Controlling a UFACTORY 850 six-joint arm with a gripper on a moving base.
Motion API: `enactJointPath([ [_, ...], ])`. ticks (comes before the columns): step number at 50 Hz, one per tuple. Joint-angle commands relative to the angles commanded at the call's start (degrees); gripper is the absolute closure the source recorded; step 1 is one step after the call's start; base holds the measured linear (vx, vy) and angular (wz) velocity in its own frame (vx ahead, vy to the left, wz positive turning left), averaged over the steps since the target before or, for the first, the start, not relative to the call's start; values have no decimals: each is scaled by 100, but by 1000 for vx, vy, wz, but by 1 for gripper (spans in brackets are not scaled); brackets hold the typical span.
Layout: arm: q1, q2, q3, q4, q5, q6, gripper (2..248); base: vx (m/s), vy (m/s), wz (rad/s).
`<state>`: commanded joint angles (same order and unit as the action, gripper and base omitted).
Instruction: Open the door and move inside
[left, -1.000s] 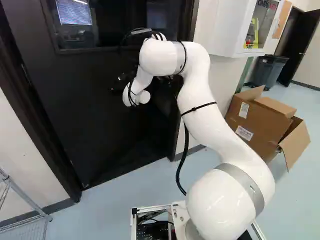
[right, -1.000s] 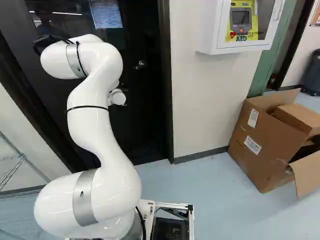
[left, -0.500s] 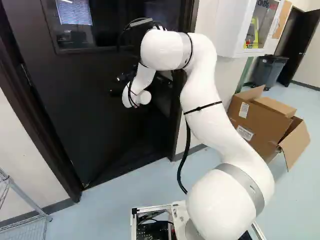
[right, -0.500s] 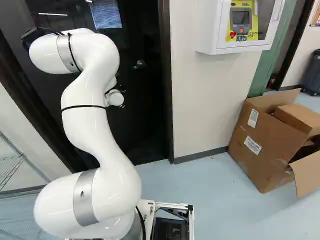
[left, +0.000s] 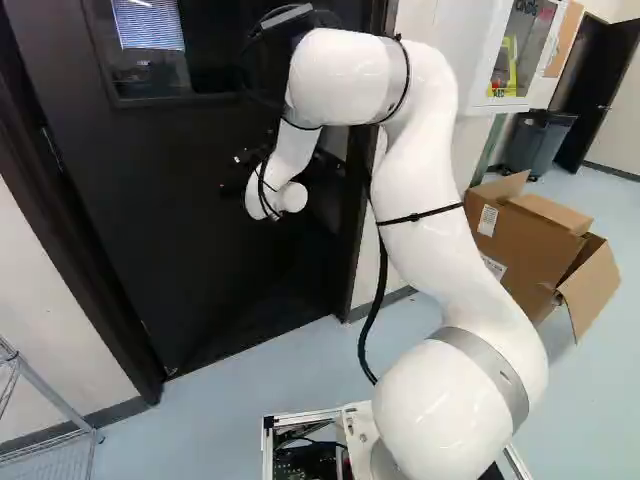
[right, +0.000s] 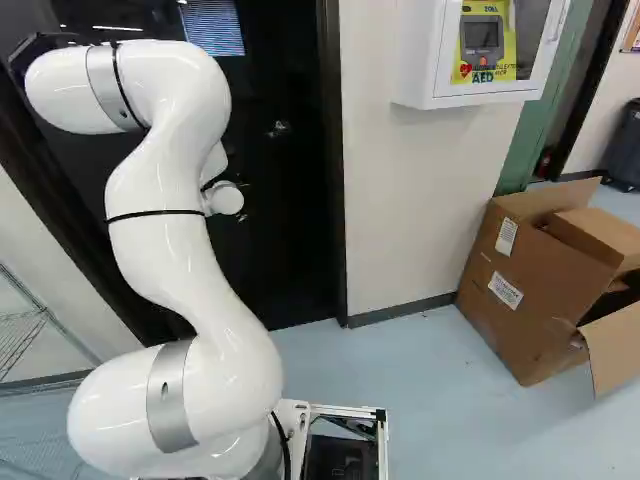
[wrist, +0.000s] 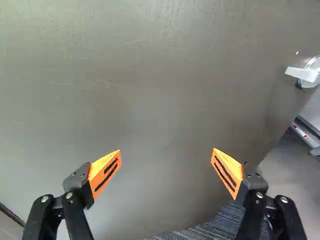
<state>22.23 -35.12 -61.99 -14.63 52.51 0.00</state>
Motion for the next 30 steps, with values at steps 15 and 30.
enactJointPath([
  [15,-67,407,548,127,0,0,3,0,0,0],
  [30,-177,795,1058,273,0,0,3,0,0,0],
])
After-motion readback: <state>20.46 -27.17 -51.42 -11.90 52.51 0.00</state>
